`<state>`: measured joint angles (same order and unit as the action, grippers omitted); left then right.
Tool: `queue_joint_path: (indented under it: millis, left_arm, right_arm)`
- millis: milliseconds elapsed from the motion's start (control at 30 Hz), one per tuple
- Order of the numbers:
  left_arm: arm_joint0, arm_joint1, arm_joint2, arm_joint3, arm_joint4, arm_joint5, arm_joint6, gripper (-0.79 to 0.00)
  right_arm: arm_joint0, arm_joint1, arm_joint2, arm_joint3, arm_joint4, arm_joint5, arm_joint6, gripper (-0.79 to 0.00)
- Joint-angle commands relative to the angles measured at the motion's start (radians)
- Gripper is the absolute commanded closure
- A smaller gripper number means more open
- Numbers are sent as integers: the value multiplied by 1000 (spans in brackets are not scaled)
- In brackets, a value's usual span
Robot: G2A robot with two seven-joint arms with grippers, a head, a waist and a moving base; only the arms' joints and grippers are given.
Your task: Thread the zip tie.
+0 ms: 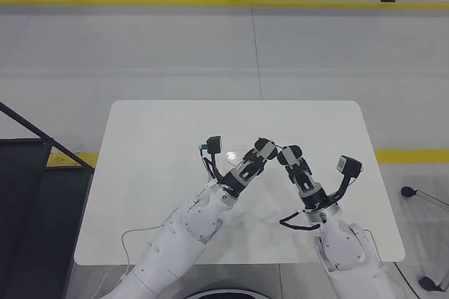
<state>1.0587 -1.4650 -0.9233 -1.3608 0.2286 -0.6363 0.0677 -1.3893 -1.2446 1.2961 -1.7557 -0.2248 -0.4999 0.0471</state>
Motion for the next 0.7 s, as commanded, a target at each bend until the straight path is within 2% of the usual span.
queue_joint_path:
  millis: [0, 67, 100, 133, 200, 233, 467, 600, 667]
  left_arm:
    - [1, -1, -2, 0, 1, 0, -1, 0]
    - [2, -3, -4, 1, 4, 1, -3, 0]
    - [2, -3, -5, 0, 5, 1, -4, 0]
    - [2, -4, -7, 1, 5, 2, -5, 0]
    - [3, -5, -13, 0, 9, 4, -5, 0]
    - [4, -5, -17, -2, 11, 5, -4, 0]
    - [21, 1, -65, -25, 50, 29, 6, 0]
    - [52, 14, -122, -54, 84, 53, -13, 0]
    - [73, 25, -172, -78, 96, 65, -28, 0]
  right_arm:
    - [0, -1, 1, 0, 0, 0, 1, -175]
    - [1, -1, 3, 1, -1, 1, 0, -296]
    - [1, -1, 4, 2, -1, 3, 1, -413]
    - [1, -2, 5, 2, -1, 5, 0, -606]
    - [2, -2, 10, 2, -1, 7, 1, -760]
    - [2, -2, 14, 2, -1, 8, 0, -785]
    - [-4, 2, 62, -9, -16, 15, 5, -785]
    - [-7, 9, 86, -23, -54, 7, 68, -785]
    - [-7, 13, 99, -28, -23, 3, 127, -785]
